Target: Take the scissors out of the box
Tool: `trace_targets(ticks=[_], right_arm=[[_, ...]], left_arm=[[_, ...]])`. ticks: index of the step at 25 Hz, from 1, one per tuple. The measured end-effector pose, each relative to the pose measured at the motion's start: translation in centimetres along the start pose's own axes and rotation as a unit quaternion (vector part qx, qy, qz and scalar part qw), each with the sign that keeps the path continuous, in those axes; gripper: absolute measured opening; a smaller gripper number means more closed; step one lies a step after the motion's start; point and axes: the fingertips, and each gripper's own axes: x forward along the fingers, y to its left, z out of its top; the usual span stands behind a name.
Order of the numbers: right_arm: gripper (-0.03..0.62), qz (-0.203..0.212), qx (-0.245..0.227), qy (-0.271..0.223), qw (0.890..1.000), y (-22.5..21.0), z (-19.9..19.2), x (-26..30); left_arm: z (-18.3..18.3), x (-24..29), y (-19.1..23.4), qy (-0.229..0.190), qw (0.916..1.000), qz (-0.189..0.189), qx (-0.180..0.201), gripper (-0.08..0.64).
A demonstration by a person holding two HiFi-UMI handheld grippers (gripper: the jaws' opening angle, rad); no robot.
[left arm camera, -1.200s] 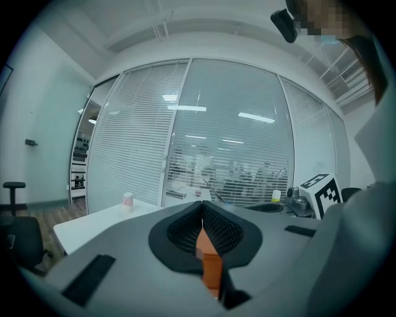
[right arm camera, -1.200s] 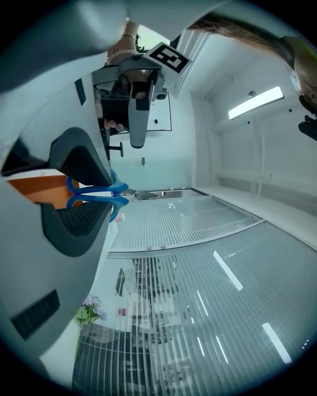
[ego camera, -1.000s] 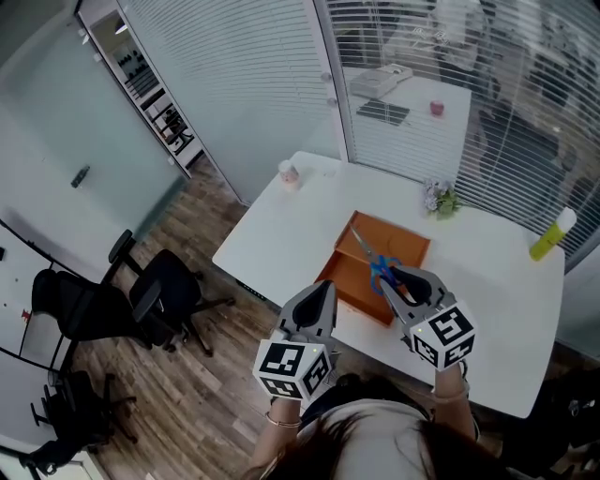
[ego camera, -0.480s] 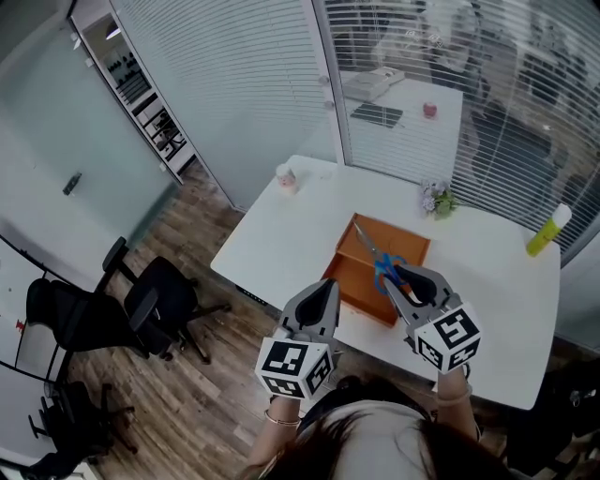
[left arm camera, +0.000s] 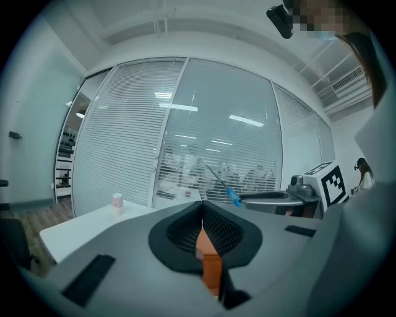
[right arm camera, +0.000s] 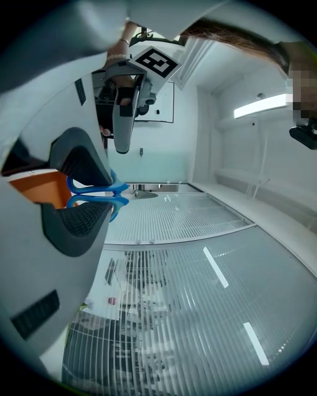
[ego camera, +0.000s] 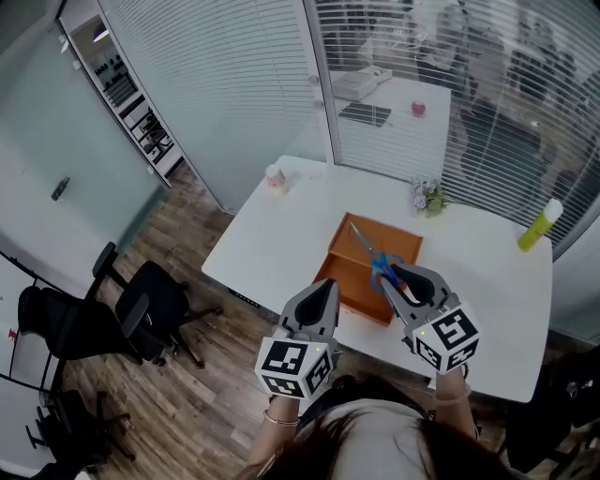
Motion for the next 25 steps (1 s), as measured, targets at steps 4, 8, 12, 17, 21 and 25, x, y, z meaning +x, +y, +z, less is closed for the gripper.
trace_targets(ticks=[4,8,12,17,21,25], right_arm=[[0.109,-0.003,-0.002,0.0,1.0,0.2,-0.2,0.0],[0.109,-0.005,-0.002,0.002,1.0,0.1,-0.2,0.0],[0.11,-0.006,-0.002,0.002,1.0,0.2,-0.1,0.1],[0.109,-0.006,-0.003,0.004,1.0,0.1,-0.1,0.5],[0.109,-0.005,-0.004,0.002,1.0,0.1,0.1,0.6],[0.109,-0.008,-0.006,0.0,1.0,0.0,0.4,0.5]], left_arm=[[-0.3,-0.1,0.1,0.0,1.0,-0.003,-0.003,0.02],[-0.4,0.0,0.2,0.002,1.0,-0.004,-0.004,0.02],[-0.3,0.1,0.4,0.002,1.0,-0.004,-0.006,0.02],[-0.3,0.4,0.9,0.002,1.0,-0.001,-0.009,0.02],[-0.5,0.4,1.3,0.005,0.9999,0.002,-0.013,0.02],[-0.4,0.5,1.5,0.004,0.9999,0.002,-0.014,0.02]])
